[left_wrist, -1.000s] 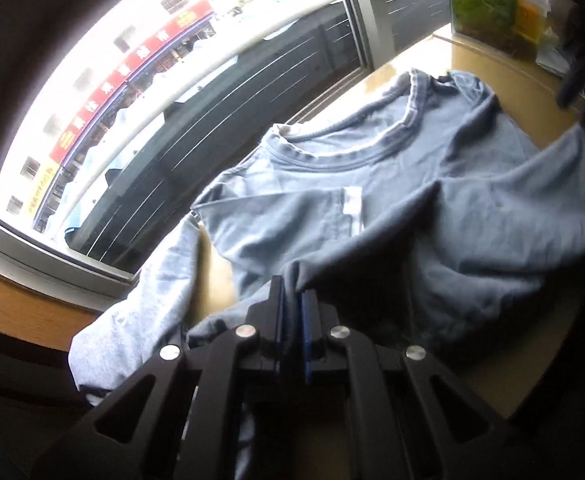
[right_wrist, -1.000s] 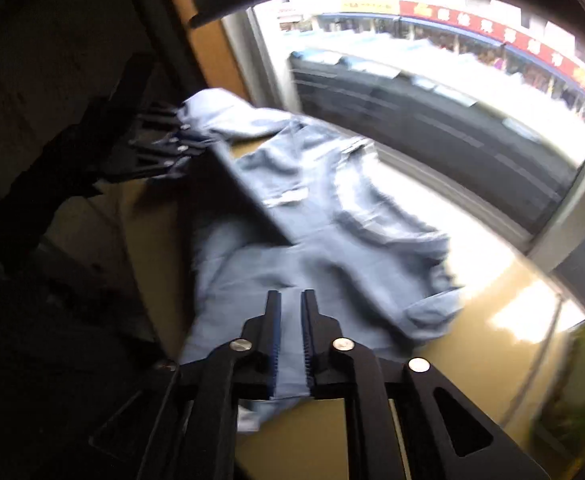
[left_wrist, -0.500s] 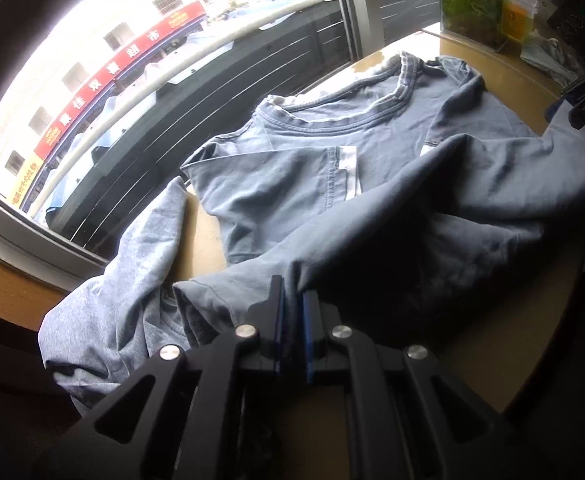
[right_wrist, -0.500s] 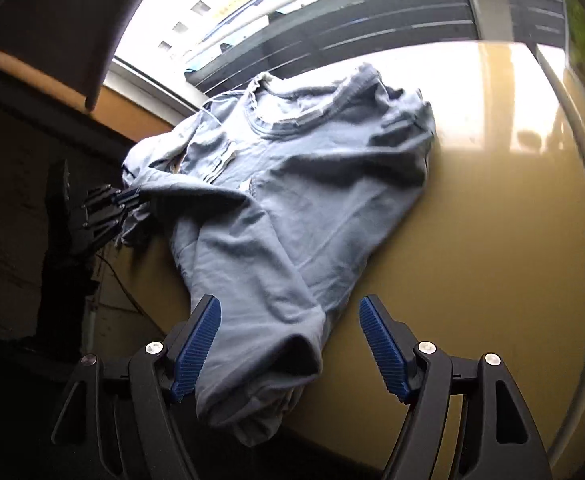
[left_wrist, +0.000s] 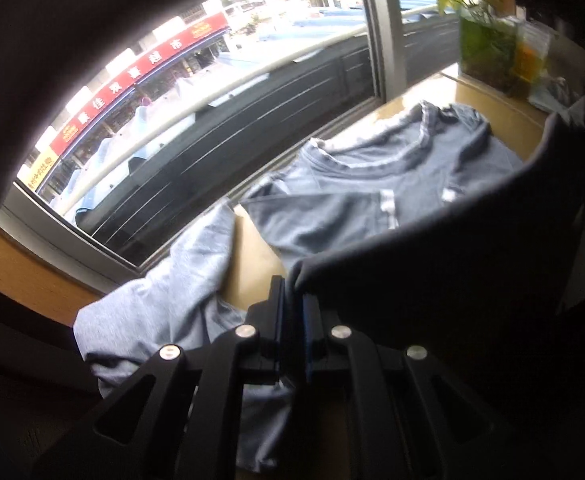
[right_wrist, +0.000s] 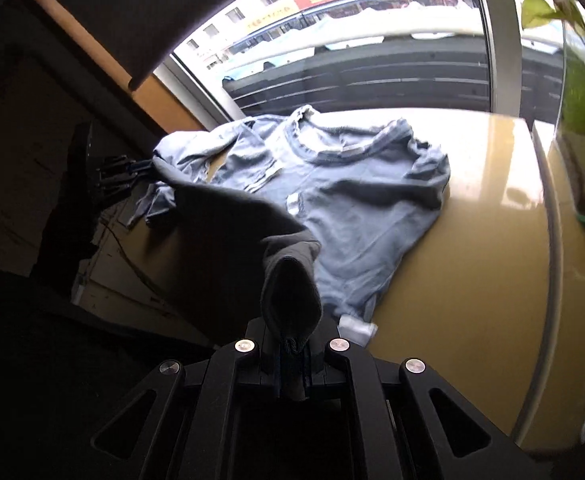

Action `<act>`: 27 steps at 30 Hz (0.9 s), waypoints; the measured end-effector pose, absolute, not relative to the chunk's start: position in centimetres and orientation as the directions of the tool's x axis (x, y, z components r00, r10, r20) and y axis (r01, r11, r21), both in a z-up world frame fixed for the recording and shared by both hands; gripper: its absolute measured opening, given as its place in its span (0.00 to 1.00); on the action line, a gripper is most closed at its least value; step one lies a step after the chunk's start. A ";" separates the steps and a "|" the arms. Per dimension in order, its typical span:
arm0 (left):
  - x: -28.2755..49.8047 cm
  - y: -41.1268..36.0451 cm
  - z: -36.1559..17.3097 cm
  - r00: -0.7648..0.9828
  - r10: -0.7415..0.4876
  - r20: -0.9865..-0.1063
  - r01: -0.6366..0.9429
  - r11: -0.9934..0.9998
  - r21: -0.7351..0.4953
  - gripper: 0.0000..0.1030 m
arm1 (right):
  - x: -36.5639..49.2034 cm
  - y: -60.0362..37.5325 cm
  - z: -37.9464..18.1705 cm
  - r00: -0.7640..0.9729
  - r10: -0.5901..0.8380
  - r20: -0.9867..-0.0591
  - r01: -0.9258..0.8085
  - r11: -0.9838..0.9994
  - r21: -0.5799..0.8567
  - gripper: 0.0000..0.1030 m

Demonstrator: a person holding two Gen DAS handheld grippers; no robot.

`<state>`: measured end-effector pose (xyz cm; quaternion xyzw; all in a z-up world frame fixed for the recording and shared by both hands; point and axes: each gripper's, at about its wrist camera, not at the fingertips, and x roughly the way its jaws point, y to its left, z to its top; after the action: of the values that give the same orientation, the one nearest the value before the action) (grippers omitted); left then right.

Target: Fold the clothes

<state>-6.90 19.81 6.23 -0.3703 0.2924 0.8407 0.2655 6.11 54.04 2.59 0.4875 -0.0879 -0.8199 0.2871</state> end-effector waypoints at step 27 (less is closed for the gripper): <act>-14.3 28.7 -4.8 -0.576 0.064 -0.815 -0.527 -0.791 0.310 0.24 | -7.3 47.3 -6.3 -0.401 -0.414 -0.817 0.441 -0.869 0.225 0.71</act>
<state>-14.29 28.75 -4.81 -0.4260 0.2719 0.8450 0.1750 -7.33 47.34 -6.32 0.4841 0.0135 -0.8368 0.2554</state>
